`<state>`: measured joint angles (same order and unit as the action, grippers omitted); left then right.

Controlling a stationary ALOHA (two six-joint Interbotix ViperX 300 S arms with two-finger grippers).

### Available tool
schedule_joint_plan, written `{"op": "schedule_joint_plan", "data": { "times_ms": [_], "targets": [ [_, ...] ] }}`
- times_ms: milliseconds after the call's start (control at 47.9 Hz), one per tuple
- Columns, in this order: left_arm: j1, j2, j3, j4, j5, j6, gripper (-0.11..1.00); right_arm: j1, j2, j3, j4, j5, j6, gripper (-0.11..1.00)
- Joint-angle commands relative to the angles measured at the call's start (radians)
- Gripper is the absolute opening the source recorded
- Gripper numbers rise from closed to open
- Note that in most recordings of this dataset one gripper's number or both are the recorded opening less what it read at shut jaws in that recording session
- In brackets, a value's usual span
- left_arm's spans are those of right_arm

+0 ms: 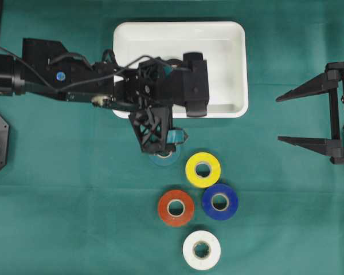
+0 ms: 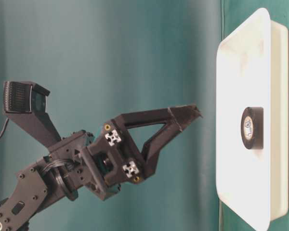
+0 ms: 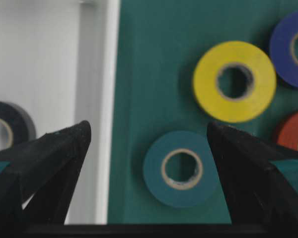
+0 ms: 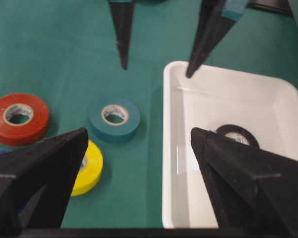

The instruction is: Pick up the tape from a random location and place it into the white case.

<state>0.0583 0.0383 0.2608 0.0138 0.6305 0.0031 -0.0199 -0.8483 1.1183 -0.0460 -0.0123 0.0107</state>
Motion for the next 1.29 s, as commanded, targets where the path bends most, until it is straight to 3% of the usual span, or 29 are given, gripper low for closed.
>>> {"op": "schedule_joint_plan", "data": {
  "times_ms": [0,397,814,1273],
  "targets": [
    [-0.002,-0.046,-0.005,0.0,-0.006,-0.002,0.95,-0.002,0.003,-0.029,0.002,-0.009,0.003,0.92],
    [-0.012,-0.19,0.078,0.0,-0.046,-0.002,0.95,-0.002,0.0,-0.031,0.006,-0.005,0.005,0.92],
    [-0.012,-0.491,0.351,0.0,-0.258,0.012,0.95,-0.002,-0.002,-0.034,0.008,-0.008,0.005,0.92],
    [-0.014,-0.857,0.612,-0.002,-0.305,0.011,0.95,-0.002,-0.002,-0.037,0.006,-0.009,0.005,0.92]
  ]
}}
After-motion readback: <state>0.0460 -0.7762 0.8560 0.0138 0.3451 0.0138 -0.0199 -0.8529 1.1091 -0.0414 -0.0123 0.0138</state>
